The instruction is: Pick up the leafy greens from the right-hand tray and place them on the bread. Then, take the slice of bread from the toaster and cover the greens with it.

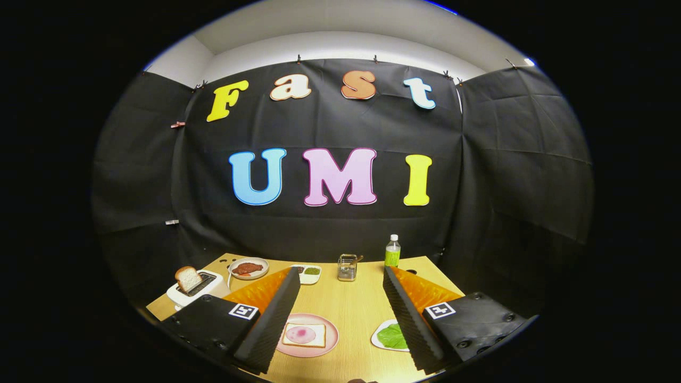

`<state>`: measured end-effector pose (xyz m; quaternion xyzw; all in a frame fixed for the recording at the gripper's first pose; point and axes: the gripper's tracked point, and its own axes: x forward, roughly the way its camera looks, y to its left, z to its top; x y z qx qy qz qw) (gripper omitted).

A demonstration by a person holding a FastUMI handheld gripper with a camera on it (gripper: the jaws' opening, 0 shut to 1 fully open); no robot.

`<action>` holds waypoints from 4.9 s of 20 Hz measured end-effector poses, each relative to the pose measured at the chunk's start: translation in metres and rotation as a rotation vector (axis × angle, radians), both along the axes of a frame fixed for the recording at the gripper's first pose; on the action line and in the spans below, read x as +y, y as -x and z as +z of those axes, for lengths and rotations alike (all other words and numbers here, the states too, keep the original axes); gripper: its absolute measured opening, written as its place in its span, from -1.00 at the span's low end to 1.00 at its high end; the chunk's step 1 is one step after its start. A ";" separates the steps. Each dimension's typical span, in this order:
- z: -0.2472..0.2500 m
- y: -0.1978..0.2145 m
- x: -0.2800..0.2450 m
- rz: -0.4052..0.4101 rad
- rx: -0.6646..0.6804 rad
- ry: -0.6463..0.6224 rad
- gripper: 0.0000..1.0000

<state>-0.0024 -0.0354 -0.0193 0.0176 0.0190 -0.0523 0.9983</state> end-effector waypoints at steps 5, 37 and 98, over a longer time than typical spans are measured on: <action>-0.011 -0.002 -0.015 -0.016 0.037 0.001 0.95; -0.335 -0.081 -0.159 0.398 0.731 0.171 0.96; -0.277 -0.105 0.111 0.333 0.861 -0.078 -0.83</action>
